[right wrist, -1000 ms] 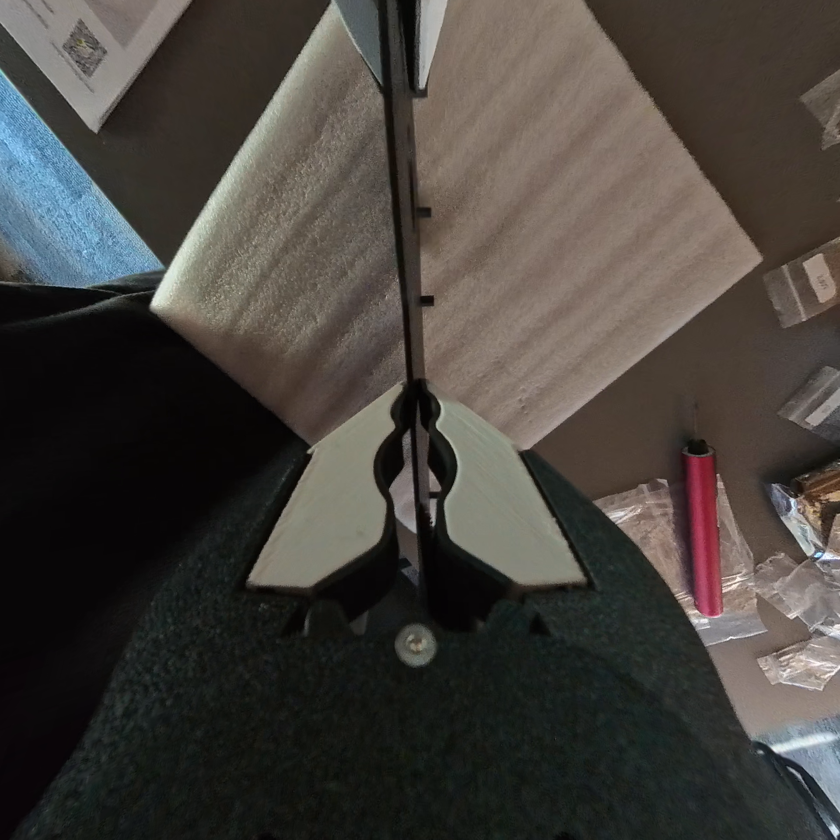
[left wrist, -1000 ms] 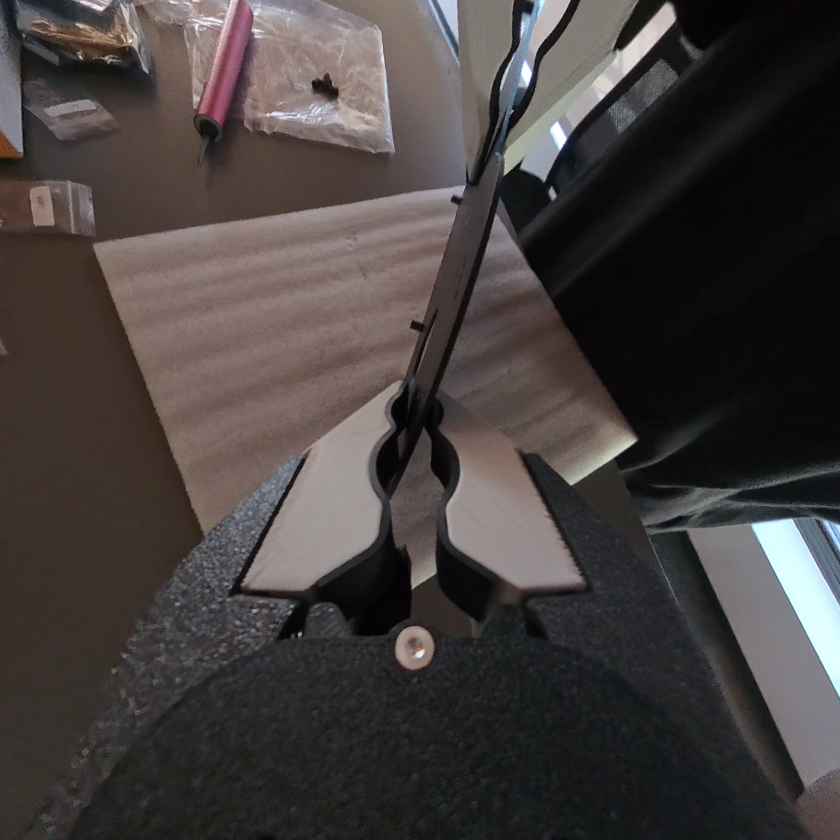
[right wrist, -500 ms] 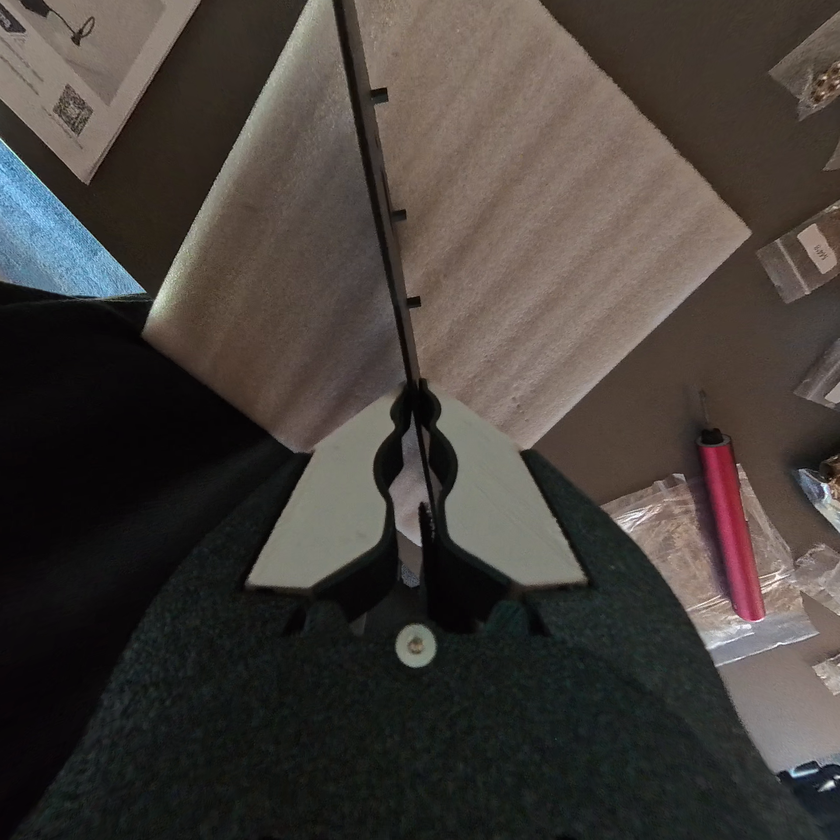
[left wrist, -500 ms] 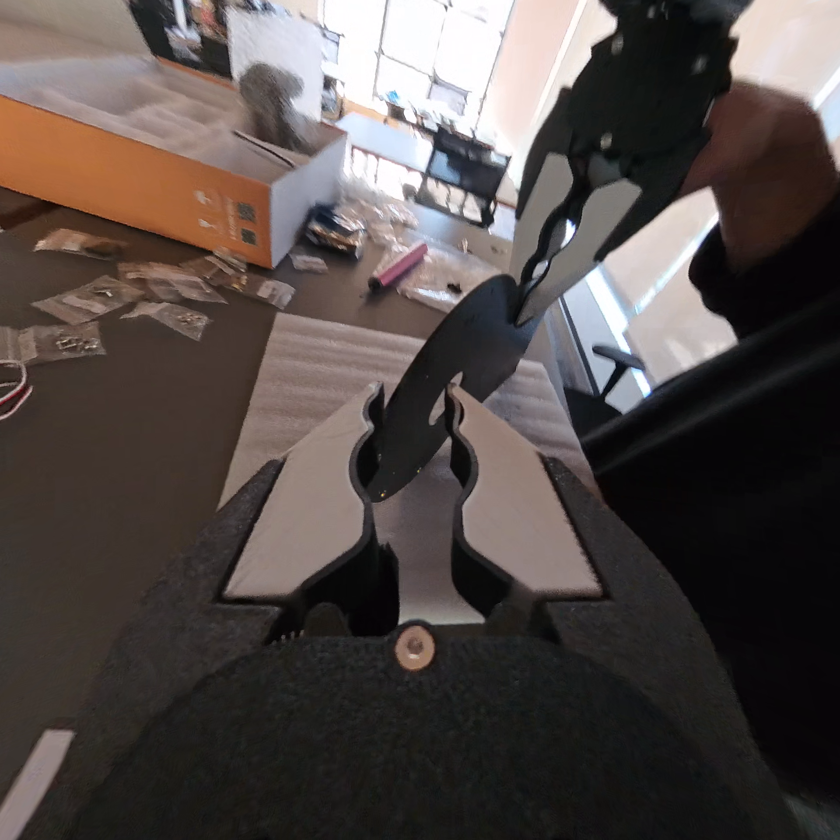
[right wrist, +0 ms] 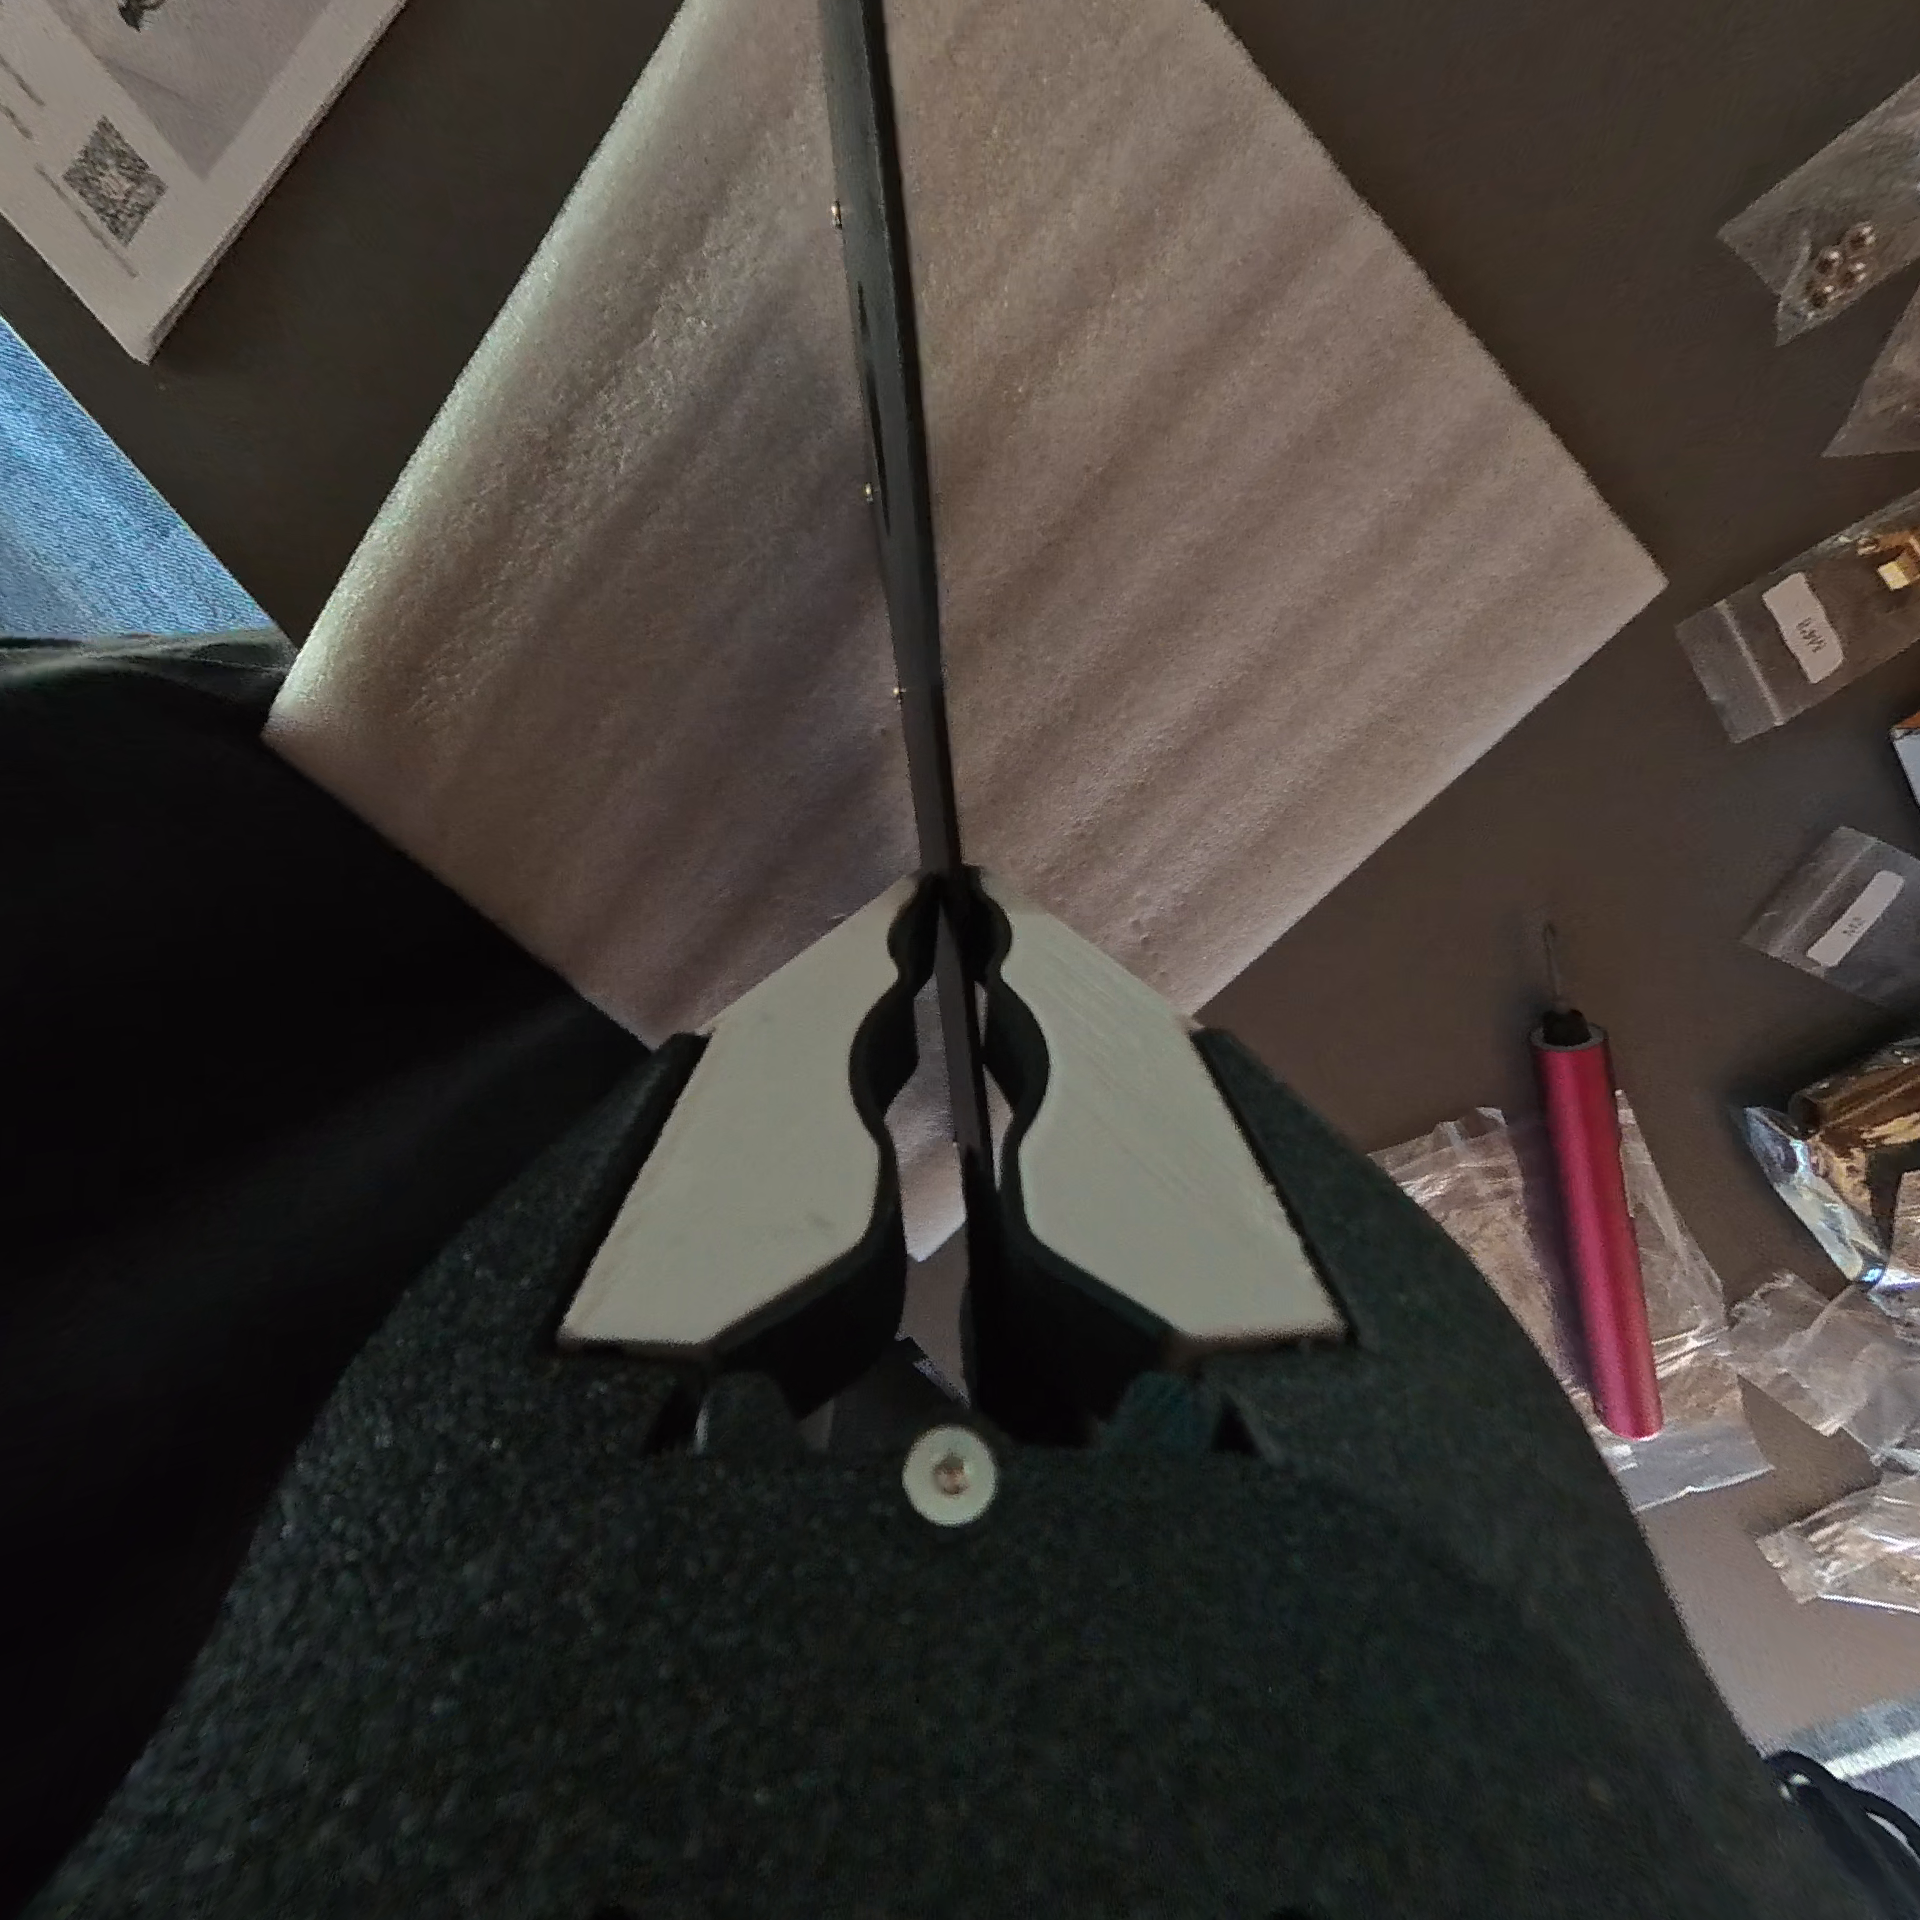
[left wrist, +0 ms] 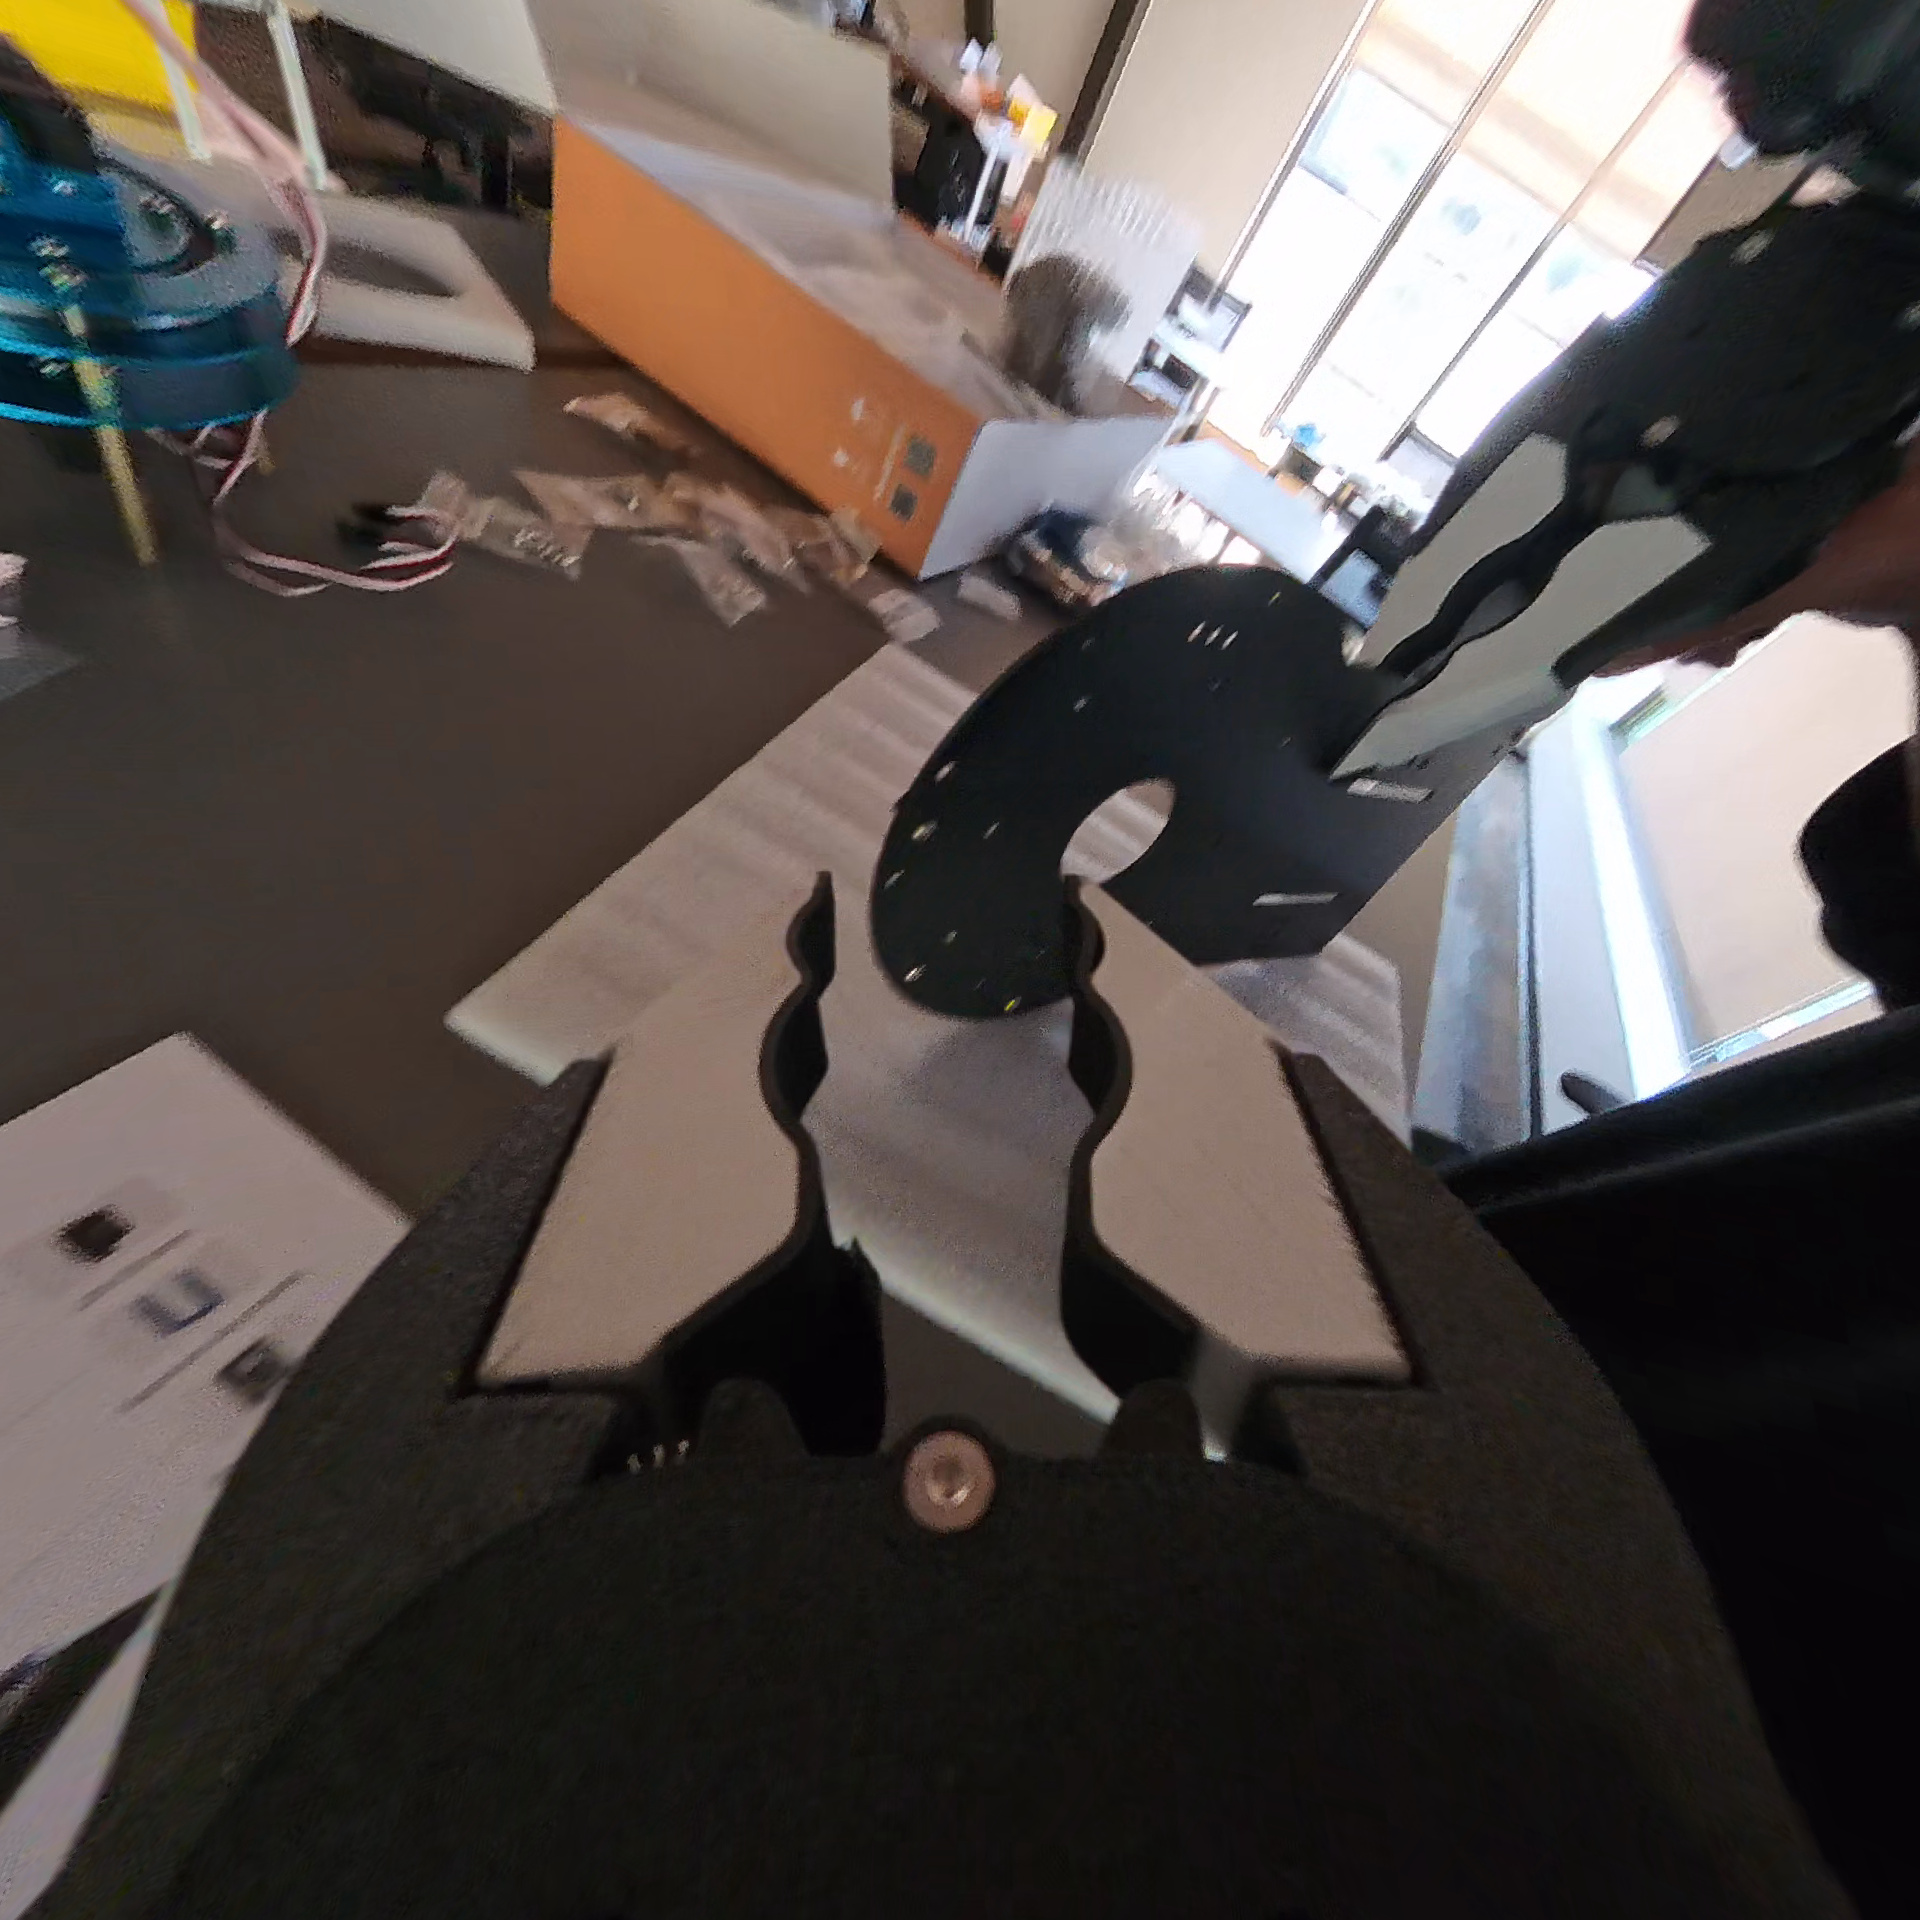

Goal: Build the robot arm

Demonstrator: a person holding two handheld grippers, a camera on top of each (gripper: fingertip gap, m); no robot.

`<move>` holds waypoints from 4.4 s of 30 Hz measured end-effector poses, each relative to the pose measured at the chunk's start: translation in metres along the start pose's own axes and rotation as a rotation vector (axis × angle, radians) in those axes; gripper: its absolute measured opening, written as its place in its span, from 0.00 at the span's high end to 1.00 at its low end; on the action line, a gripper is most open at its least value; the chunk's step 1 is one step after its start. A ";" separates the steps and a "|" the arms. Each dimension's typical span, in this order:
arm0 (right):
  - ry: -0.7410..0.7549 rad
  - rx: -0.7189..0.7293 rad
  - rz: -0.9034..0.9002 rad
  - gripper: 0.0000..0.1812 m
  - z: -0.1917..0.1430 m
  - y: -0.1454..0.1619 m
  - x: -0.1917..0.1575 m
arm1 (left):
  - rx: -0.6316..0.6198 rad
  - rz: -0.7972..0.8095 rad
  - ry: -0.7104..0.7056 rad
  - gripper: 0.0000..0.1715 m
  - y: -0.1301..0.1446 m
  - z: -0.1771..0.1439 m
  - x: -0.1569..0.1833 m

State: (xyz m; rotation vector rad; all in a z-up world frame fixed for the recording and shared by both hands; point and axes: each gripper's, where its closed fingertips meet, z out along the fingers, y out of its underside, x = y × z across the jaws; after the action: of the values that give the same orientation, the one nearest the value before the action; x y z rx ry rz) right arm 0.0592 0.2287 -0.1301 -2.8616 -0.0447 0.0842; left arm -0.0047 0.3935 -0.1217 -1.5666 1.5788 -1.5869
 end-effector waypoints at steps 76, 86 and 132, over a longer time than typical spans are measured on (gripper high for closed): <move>0.199 0.478 0.177 0.99 0.024 0.225 0.160 | -0.126 0.189 0.057 0.72 0.000 0.045 0.047; 0.125 0.646 0.115 1.00 -0.006 0.196 0.150 | -0.147 0.184 0.052 0.72 -0.002 0.048 0.045; -0.015 0.461 -0.069 0.99 -0.008 -0.075 -0.031 | -0.120 0.282 0.091 0.74 -0.007 0.057 0.046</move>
State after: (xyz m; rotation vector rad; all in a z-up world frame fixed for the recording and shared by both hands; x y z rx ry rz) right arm 0.0275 0.2975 -0.0997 -2.3963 -0.1115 0.0888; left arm 0.0345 0.3320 -0.1127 -1.2745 1.8811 -1.4500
